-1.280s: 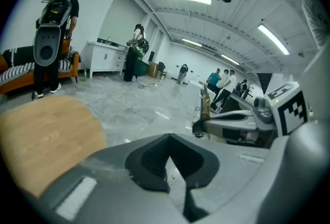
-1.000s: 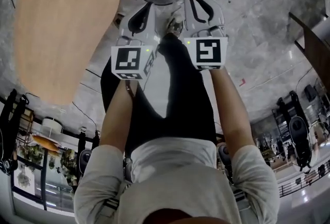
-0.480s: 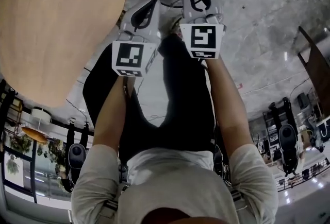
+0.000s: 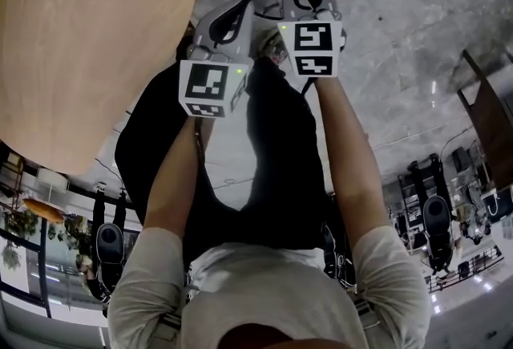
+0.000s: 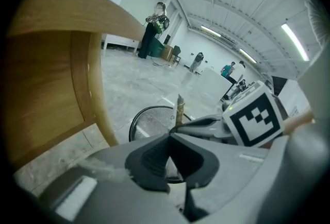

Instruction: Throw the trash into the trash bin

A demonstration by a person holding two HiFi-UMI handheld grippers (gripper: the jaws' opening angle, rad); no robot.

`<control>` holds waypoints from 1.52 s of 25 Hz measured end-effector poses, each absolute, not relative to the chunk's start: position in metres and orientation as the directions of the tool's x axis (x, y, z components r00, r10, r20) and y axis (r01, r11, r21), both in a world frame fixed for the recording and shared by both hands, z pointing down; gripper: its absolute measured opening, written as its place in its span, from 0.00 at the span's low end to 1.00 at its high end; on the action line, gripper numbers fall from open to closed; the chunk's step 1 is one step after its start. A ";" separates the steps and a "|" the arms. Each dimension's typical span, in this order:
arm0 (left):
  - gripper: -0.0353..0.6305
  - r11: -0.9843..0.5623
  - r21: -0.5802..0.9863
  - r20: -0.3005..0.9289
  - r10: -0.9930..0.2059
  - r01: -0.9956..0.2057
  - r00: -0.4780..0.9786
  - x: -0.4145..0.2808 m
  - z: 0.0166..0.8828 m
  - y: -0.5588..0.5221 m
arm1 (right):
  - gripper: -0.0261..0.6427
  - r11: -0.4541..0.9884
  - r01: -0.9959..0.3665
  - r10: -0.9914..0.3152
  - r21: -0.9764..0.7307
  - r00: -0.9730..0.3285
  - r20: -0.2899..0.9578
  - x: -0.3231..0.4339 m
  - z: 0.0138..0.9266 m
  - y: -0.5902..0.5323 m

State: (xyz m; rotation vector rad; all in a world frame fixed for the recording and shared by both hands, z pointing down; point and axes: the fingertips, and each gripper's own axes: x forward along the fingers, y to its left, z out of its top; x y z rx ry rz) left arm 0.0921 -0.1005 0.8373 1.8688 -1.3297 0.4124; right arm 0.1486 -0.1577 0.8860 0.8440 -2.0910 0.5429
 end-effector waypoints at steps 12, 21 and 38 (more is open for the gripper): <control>0.08 -0.162 0.406 0.658 -0.631 -0.899 0.411 0.085 0.778 -0.112 | 0.10 0.649 -0.757 -0.452 -0.073 -0.460 0.764 0.158 0.808 -0.160; 0.08 -0.225 0.422 0.612 -0.644 -0.878 0.459 0.114 0.651 -0.125 | 0.05 0.652 -0.756 -0.540 -0.059 -0.518 0.664 0.151 0.640 -0.159; 0.08 -0.336 0.305 0.381 -0.815 -0.891 0.437 0.140 0.347 -0.176 | 0.05 0.549 -0.835 -0.770 -0.014 -0.513 0.379 0.206 0.314 -0.183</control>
